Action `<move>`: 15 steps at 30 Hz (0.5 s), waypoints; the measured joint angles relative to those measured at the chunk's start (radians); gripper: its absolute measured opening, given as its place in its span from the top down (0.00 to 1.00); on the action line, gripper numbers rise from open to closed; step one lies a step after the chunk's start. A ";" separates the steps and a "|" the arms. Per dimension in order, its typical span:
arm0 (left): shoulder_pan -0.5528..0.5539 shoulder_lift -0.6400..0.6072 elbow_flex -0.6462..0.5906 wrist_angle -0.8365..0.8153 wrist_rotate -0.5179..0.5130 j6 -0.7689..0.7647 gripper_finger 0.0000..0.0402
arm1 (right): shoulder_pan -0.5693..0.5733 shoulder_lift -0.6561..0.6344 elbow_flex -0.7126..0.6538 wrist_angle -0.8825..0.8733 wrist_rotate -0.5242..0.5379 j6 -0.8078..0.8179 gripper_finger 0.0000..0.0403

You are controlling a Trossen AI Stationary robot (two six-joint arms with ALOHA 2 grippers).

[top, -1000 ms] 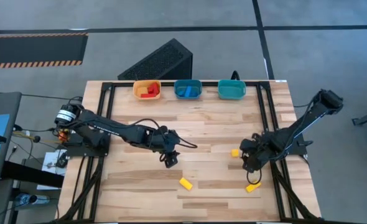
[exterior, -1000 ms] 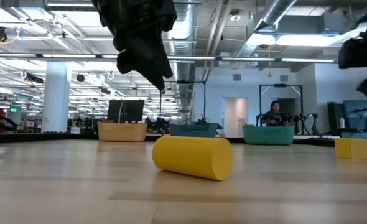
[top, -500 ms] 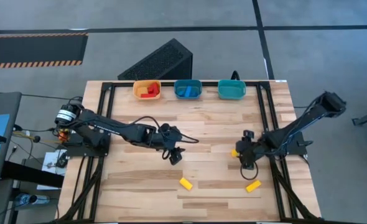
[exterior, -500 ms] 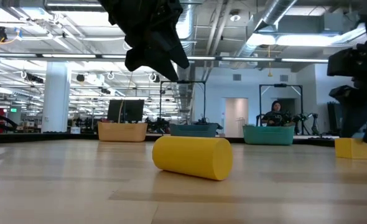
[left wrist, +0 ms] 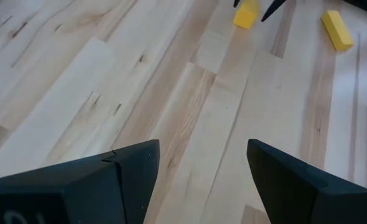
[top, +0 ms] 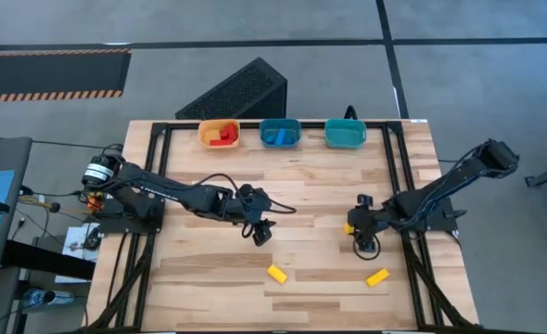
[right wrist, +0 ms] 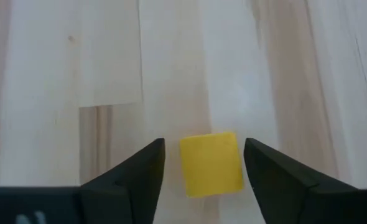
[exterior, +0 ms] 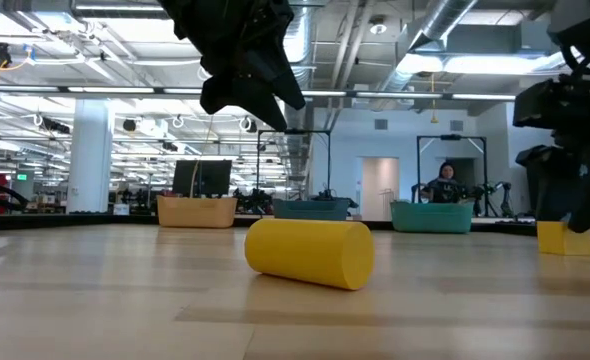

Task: Sort & place blocks by color
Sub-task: Put the top right yellow block into the light green container

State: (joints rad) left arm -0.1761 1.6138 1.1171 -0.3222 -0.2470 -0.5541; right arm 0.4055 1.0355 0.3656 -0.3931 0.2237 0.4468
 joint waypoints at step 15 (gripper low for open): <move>0.025 0.000 0.000 0.201 -0.124 0.072 0.43 | -0.070 0.095 -0.011 0.062 -0.072 0.151 0.69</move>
State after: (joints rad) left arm -0.1508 1.6138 1.1169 -0.1208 -0.3714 -0.4824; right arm 0.3359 1.1305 0.3550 -0.3313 0.1516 0.5976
